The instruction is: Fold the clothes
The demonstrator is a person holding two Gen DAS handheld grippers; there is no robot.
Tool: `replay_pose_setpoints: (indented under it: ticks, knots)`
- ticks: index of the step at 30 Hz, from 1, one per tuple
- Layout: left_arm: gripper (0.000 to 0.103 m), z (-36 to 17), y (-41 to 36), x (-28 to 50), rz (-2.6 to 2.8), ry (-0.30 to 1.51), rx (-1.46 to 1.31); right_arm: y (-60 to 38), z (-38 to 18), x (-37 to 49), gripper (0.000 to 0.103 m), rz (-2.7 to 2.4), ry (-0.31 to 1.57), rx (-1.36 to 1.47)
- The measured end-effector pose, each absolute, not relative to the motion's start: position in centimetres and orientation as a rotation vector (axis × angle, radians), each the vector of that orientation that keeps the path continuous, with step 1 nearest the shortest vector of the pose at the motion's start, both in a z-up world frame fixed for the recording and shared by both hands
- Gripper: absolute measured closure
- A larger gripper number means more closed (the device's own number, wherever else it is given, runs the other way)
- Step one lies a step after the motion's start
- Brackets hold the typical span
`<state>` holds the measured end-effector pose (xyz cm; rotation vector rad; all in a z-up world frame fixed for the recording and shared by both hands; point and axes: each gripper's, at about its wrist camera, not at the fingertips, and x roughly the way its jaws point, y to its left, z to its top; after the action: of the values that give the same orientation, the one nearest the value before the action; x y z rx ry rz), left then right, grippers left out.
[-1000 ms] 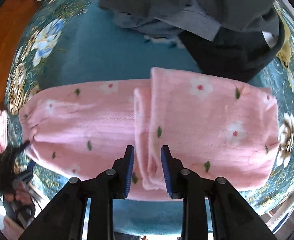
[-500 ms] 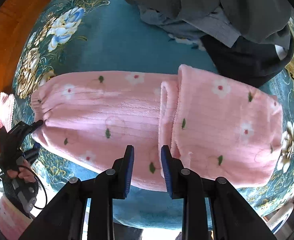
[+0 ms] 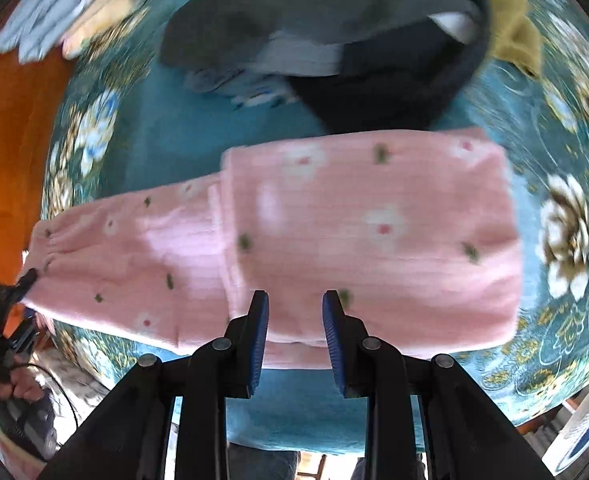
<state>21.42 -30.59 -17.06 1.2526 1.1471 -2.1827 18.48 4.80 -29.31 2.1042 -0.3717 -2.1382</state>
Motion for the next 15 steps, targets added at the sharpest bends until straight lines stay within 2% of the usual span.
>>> replay_pose_setpoints:
  ticks: [8, 12, 15]
  knots:
    - [0.072, -11.4, -12.6, 12.9, -2.552, 0.638, 1.529, 16.0, -30.2, 19.3, 0.075, -2.198, -0.517, 2.135]
    - [0.072, -12.0, -3.9, 11.1, -2.636, 0.498, 1.689, 21.0, -30.7, 19.2, 0.075, -2.213, -0.686, 2.13]
    - [0.072, -14.6, 2.4, 10.1, -2.635, 0.447, 1.84, 23.6, -31.1, 19.1, 0.075, -2.227, -0.717, 2.115]
